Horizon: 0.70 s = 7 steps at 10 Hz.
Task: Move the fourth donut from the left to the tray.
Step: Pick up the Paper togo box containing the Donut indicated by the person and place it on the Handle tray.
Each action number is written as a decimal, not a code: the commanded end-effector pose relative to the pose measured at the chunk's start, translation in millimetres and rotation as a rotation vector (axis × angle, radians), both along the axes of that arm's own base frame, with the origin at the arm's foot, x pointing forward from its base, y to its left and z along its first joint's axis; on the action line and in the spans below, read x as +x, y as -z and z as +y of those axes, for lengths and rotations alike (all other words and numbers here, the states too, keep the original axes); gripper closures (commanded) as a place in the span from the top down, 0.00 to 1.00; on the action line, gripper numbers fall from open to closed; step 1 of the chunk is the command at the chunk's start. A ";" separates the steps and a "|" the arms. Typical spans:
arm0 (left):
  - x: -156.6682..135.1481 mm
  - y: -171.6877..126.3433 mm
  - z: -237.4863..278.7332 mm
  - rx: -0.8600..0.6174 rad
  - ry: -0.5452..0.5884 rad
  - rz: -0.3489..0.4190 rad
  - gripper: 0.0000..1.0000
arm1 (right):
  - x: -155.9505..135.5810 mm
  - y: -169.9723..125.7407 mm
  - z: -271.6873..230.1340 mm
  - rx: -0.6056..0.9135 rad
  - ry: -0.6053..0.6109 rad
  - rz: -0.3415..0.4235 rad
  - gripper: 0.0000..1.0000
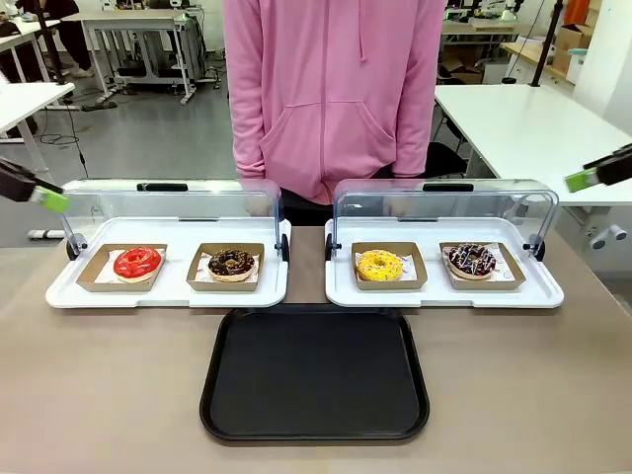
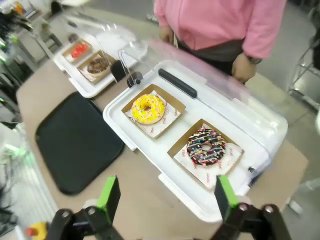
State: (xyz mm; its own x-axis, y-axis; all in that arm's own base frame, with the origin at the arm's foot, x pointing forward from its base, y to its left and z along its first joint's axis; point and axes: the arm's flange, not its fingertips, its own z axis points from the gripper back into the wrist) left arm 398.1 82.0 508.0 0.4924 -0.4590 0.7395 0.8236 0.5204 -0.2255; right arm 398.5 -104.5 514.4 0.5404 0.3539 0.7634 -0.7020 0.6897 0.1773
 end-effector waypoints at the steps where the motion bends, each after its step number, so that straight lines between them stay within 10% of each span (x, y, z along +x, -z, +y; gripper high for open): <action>1: 6.6 12.3 42.8 -0.097 0.034 -0.043 1.00 | 14.2 14.3 -56.6 0.114 -0.060 -0.040 1.00; 7: -14.7 50.4 120.6 -0.139 0.079 -0.211 1.00 | 2.0 37.4 -97.9 0.124 -0.074 -0.142 1.00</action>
State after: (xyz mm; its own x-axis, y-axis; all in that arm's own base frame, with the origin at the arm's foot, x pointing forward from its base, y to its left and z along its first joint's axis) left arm 378.0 202.3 455.1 0.3185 -0.3782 0.8692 0.8836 0.4503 -0.1279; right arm 396.4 -205.0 474.0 0.4214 0.2762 0.8638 -0.7602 0.6270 0.1704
